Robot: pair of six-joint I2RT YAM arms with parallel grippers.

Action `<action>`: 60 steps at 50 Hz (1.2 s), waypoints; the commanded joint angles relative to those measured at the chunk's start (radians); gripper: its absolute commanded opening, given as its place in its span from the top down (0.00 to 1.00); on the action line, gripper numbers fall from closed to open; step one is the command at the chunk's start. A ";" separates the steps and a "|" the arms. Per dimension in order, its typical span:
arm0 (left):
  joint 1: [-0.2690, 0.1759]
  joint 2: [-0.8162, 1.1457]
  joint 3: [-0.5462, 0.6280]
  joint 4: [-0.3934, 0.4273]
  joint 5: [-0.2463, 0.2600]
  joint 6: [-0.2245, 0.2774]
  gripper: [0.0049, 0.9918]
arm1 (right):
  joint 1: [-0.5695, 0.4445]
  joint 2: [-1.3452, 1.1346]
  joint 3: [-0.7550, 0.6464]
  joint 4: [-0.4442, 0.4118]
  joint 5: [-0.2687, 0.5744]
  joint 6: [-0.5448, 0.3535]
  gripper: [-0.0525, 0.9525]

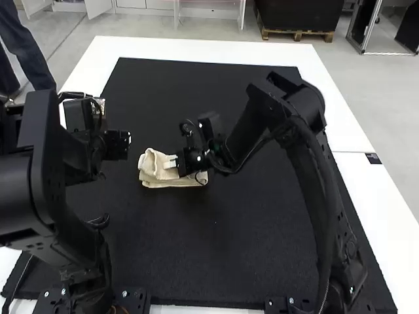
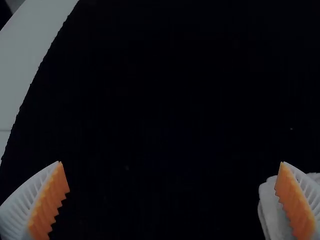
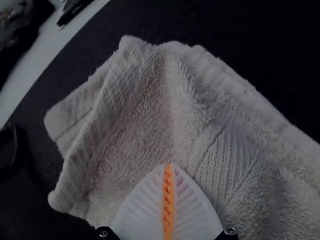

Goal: Fold the towel.

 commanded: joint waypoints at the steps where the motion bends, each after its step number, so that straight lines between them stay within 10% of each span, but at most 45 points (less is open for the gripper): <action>1: 0.003 -0.024 0.033 -0.004 -0.003 -0.023 0.02 | -0.053 -0.171 0.011 -0.003 -0.010 0.041 0.93; 20: -0.028 -0.148 0.199 -0.165 -0.003 -0.086 0.02 | -0.198 -0.570 -0.027 -0.030 -0.075 0.173 0.92; 40: -0.253 -0.426 0.255 -0.318 -0.044 -0.184 0.02 | -0.350 -0.991 -0.187 0.042 -0.118 0.366 0.88; 60: -0.342 -0.639 0.254 -0.349 -0.041 -0.229 0.02 | -0.527 -1.400 -0.288 0.114 -0.176 0.535 0.88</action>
